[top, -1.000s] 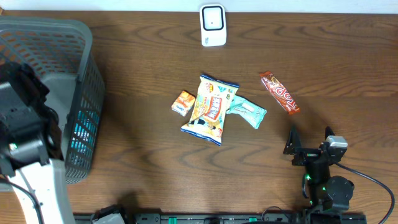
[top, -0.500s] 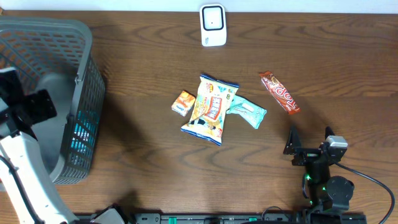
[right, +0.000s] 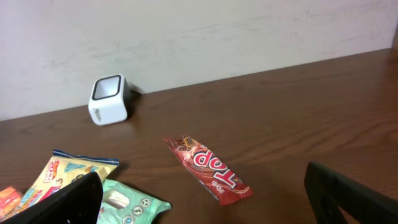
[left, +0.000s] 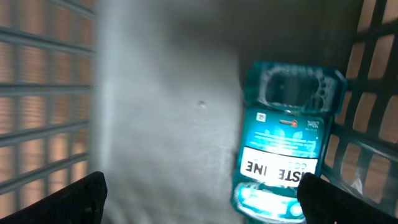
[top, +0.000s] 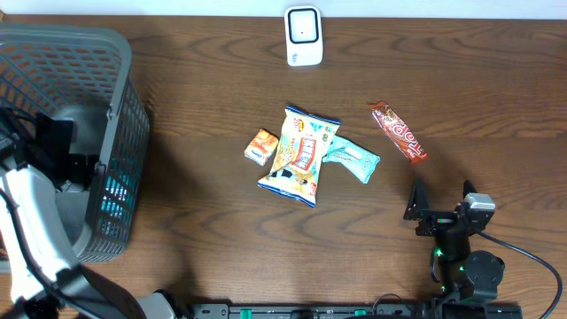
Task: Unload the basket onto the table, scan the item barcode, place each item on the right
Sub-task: 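Reach into the basket and grasp the teal mouthwash bottle, left gripper, then lift the teal mouthwash bottle and carry it to the scanner, then set the teal bottle down on the yellow bag and release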
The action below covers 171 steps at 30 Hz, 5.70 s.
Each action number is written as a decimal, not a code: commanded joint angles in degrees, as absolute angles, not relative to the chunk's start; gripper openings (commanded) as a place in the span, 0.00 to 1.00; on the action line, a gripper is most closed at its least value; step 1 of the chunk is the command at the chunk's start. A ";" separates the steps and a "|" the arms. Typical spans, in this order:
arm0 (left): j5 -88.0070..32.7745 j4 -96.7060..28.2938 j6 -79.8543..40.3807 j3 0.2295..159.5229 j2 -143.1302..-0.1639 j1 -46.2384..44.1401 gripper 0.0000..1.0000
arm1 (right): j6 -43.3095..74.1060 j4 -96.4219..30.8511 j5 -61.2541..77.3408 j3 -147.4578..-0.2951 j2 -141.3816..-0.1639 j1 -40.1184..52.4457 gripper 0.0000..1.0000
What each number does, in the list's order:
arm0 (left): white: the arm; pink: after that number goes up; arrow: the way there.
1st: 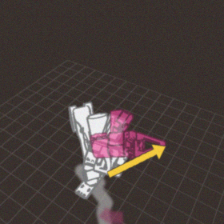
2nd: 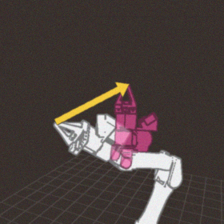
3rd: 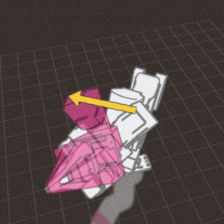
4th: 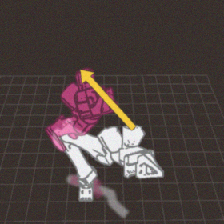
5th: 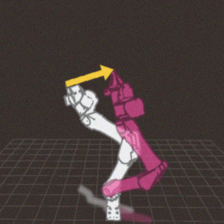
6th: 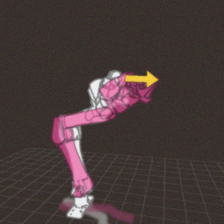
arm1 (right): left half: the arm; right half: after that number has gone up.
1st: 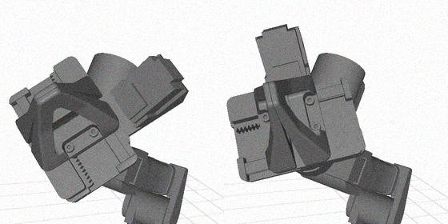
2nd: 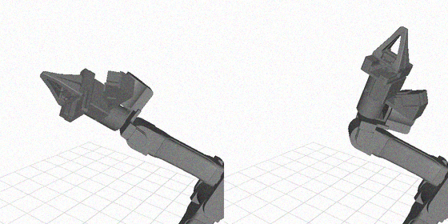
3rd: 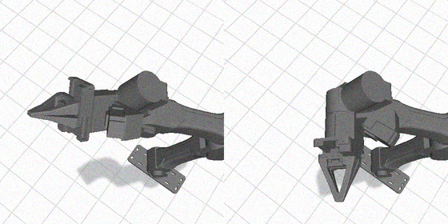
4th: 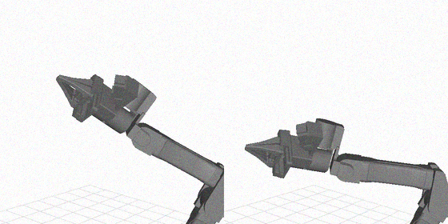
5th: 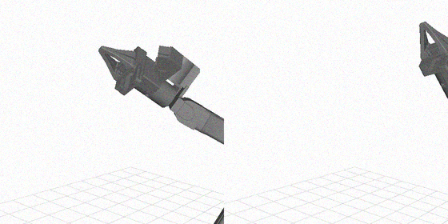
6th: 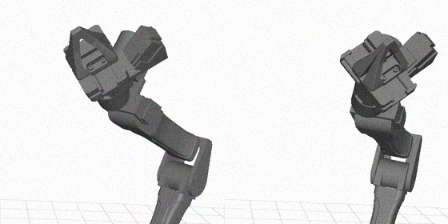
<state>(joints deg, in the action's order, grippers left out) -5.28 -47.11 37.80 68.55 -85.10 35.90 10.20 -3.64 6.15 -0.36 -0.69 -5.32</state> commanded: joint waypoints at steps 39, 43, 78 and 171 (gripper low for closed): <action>-19.46 -36.01 43.07 55.88 -94.83 35.81 0.98 | 9.78 -3.88 5.91 -0.32 -0.38 -4.93 0.99; -19.44 -34.50 43.07 54.96 -95.42 35.81 0.98 | 9.78 -3.88 5.91 -0.30 -0.38 -4.93 0.99; -12.99 -19.77 27.86 55.02 -101.56 37.95 0.47 | 9.78 -3.88 5.91 -0.32 -0.38 -4.93 0.99; -9.23 10.57 -43.40 56.88 -102.78 -37.76 0.99 | 9.78 -3.88 5.91 -0.32 -0.38 -4.93 0.99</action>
